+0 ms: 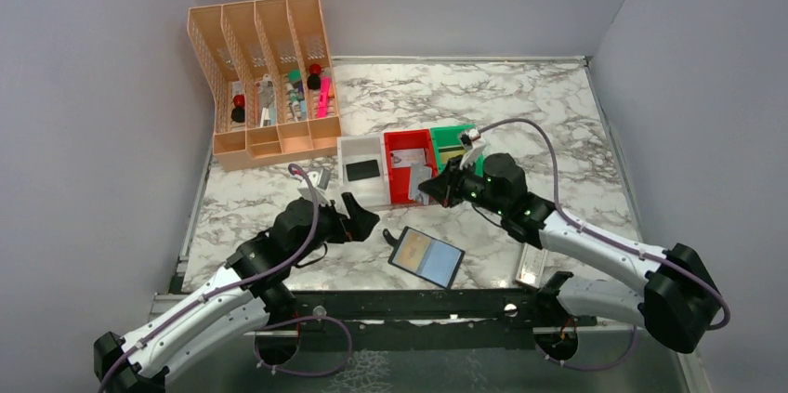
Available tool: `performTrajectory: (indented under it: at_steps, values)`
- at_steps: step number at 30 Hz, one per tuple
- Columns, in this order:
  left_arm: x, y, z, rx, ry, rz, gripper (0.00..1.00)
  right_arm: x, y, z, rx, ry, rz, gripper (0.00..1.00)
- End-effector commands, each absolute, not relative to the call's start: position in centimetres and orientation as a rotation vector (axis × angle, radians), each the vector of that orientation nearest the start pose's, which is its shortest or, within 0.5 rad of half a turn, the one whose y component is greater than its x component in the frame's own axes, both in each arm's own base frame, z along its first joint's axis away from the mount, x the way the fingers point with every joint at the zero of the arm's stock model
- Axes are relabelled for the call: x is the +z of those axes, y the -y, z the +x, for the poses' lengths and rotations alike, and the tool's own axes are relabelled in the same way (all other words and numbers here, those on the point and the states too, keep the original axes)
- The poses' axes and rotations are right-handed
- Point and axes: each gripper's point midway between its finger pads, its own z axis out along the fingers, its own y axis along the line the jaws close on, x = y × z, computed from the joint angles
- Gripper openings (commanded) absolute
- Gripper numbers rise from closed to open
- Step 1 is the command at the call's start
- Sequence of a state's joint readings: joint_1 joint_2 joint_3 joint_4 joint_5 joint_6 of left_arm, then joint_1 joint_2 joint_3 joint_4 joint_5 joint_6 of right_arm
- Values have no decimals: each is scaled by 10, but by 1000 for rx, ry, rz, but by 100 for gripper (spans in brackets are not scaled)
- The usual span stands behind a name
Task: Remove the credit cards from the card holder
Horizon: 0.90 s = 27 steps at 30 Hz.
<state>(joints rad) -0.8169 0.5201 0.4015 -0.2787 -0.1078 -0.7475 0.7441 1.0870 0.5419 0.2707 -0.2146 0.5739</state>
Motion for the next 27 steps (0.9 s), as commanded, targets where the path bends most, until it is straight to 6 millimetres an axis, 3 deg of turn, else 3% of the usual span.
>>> performTrajectory:
  at_steps: [1, 7, 12, 19, 27]
  values:
    - [125, 161, 185, -620, -2153, -105, 99, 156, -267, 272, 684, -2010, -411, 1]
    - [117, 155, 184, -598, -2172, -157, 99, 159, -272, 329, 342, -1959, -545, 1]
    - [121, 151, 183, -628, -2133, -200, 99, 138, -276, 363, 85, -1933, -695, 1]
    - [130, 149, 184, -644, -2089, -201, 99, 115, -286, 391, -116, -1849, -865, 1]
    - [132, 150, 186, -641, -2083, -181, 99, 98, -290, 409, -271, -1758, -993, 1]
